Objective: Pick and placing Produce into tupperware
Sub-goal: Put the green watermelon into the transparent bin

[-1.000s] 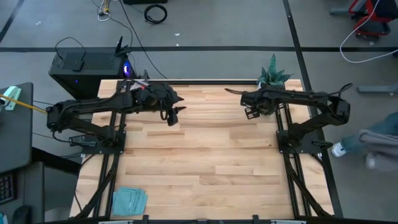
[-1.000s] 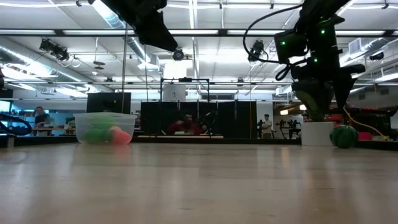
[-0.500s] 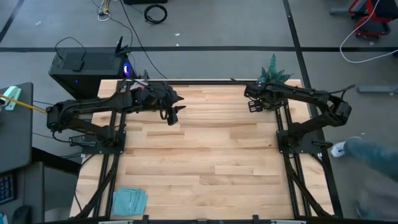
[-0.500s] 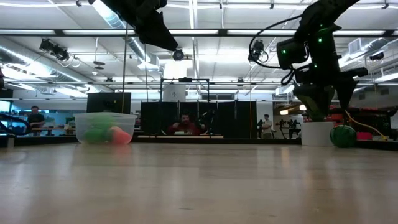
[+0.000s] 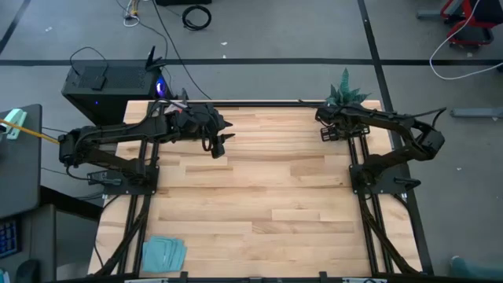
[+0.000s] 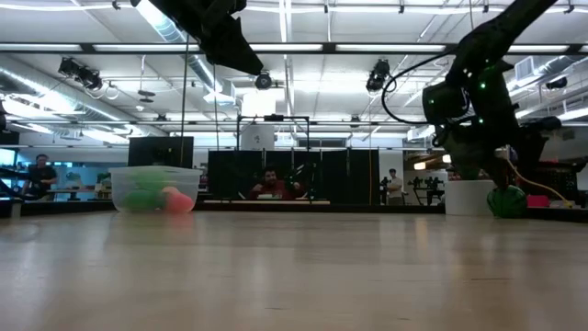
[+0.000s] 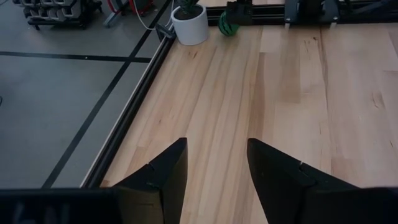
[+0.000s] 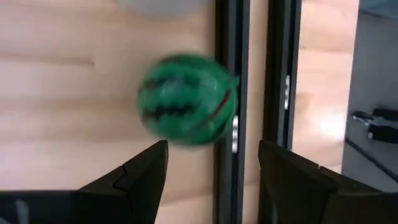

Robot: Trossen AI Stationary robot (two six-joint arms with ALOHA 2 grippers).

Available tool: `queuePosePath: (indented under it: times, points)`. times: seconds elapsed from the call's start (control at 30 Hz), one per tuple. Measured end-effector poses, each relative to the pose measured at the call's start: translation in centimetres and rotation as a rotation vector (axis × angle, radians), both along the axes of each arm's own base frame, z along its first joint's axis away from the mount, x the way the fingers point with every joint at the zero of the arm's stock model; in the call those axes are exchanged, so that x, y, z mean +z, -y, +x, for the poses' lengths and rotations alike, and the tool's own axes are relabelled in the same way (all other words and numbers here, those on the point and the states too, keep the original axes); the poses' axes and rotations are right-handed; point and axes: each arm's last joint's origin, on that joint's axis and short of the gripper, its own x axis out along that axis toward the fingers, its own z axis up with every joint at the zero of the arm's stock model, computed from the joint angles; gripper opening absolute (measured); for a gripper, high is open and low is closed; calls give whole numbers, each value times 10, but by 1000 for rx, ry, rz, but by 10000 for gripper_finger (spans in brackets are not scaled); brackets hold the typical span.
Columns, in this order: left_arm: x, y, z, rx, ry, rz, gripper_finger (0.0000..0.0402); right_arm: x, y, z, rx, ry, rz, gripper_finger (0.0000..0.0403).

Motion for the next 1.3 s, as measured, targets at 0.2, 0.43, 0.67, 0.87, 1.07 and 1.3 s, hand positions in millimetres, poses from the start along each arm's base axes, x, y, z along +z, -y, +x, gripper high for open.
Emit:
queuePosePath:
  times: [0.2,0.43,0.67,0.87,1.07,1.3]
  points:
    - [0,0,0,0,0,-1,173,-1,15,0,58,87,-13,256]
    - [0,0,0,0,-2,-1,172,-1,23,-10,42,85,5,252]
    - [0,0,0,0,-3,-1,172,-1,28,-16,20,90,11,252]
    - [-1,0,0,0,-10,-3,175,-2,27,-16,135,98,81,252]
    - [-1,0,0,0,-11,-3,173,-3,23,-11,202,203,170,251]
    - [-1,0,0,0,-11,-3,174,-3,7,10,374,237,223,251]
